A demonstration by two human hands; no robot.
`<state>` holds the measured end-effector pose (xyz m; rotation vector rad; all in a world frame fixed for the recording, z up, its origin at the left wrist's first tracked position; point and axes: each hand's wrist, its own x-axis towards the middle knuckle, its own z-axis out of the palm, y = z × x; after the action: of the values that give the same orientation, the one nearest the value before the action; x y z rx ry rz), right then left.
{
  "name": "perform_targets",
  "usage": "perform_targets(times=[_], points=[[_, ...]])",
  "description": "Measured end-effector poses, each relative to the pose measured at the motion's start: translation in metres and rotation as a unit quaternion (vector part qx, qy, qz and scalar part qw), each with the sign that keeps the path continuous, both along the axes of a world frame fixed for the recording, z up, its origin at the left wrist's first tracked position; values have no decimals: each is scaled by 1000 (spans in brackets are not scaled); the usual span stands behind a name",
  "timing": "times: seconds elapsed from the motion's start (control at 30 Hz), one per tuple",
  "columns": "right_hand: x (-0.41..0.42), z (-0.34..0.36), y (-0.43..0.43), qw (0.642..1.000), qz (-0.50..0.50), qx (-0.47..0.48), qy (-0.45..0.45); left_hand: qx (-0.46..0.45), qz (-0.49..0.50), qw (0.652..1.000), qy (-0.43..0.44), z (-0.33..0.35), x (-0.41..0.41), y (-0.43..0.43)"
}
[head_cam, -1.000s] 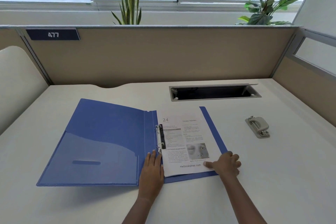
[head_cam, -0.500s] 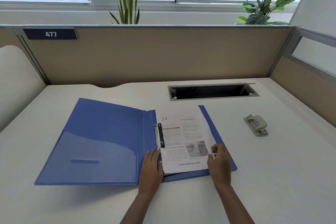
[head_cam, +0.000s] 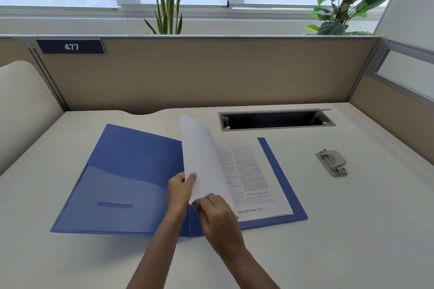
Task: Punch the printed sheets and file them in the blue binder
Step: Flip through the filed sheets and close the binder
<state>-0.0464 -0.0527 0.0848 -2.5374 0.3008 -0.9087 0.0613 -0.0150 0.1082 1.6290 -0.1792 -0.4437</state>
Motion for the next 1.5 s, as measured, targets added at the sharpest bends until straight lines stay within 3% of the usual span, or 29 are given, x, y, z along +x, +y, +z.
perform_targets(times=[0.13, 0.27, 0.43, 0.57, 0.77, 0.87, 1.0, 1.2, 1.33, 1.5], points=[[2, 3, -3, 999, 12, 28, 21, 19, 15, 1000, 14, -4, 21, 19], [-13, -2, -39, 981, -93, 154, 71, 71, 45, 996, -15, -6, 41, 38], [-41, -14, -95, 887, -311, 165, 299, 141, 65, 986, -57, -6, 60, 56], [-51, -18, -110, 850, -347, 209, 337, 121, 71, 988, -68, -5, 58, 54], [-52, -19, -111, 864, -320, 245, 301, -35, -45, 998, 34, 5, 27, 28], [-52, -15, -117, 866, -302, 330, 224, -41, -121, 989, 72, 5, 10, 7], [-53, -2, -124, 839, -271, 451, 136, -33, -184, 978, 93, 3, -11, -22], [-69, 0, -141, 777, -304, 551, 40, -4, -153, 984, 91, -1, -23, -42], [-81, -2, -148, 741, -313, 594, 19, 1, -66, 996, 55, -2, -7, -28], [-83, -7, -149, 739, -306, 600, 28, 14, 17, 999, 28, -3, 30, 14]])
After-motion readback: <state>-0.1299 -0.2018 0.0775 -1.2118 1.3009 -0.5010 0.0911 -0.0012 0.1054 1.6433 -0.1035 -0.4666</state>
